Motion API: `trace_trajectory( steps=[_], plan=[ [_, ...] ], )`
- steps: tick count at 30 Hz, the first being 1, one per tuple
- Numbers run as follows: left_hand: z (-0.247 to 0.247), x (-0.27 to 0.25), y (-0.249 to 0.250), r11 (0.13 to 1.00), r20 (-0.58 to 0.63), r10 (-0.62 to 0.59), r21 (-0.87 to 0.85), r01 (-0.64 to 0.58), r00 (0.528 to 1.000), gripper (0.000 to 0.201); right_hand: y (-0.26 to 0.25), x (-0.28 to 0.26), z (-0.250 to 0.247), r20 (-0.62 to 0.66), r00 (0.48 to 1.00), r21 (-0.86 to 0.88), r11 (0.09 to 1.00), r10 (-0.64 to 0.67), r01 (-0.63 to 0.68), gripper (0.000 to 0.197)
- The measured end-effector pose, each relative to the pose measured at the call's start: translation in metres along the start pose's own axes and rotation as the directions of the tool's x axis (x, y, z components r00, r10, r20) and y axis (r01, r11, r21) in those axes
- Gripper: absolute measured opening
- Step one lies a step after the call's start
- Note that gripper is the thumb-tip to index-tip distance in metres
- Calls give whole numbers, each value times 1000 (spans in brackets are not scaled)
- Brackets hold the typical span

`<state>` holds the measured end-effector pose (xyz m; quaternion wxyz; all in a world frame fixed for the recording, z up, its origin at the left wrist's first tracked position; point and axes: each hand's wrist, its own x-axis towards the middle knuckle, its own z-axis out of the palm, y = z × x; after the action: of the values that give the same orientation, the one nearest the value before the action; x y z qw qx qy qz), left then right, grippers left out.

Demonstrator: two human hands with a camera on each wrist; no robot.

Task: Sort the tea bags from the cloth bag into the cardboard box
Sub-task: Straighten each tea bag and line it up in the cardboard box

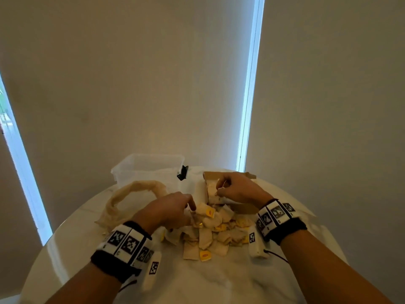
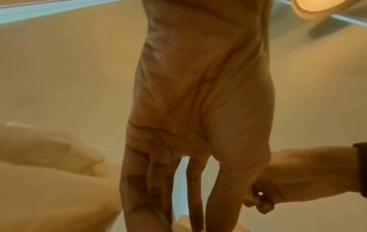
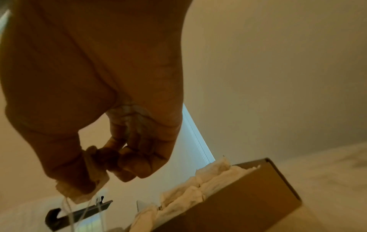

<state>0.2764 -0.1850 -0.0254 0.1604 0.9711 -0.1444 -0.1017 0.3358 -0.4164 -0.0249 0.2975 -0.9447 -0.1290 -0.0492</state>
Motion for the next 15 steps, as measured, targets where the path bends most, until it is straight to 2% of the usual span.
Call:
trace_trajectory(
  steps=[3,5,9,12,15],
  plan=[
    [0,10,9,986,43,-88,146,81,995,38,3,-18,1,-35,999,177,984,-14,20,12],
    [1,17,11,978,31,-123,174,116,992,36,3,-27,5,-20,1000,226,974,-17,21,13],
    [5,28,8,973,-45,-132,187,138,990,29,7,-34,15,163,986,179,984,-29,-1,13],
    [3,34,3,984,-98,-117,122,129,988,23,14,-40,12,323,945,181,983,-55,-5,17],
    [-10,30,0,996,-117,-90,-3,91,989,16,16,-40,3,355,933,139,990,-50,0,24]
  ],
)
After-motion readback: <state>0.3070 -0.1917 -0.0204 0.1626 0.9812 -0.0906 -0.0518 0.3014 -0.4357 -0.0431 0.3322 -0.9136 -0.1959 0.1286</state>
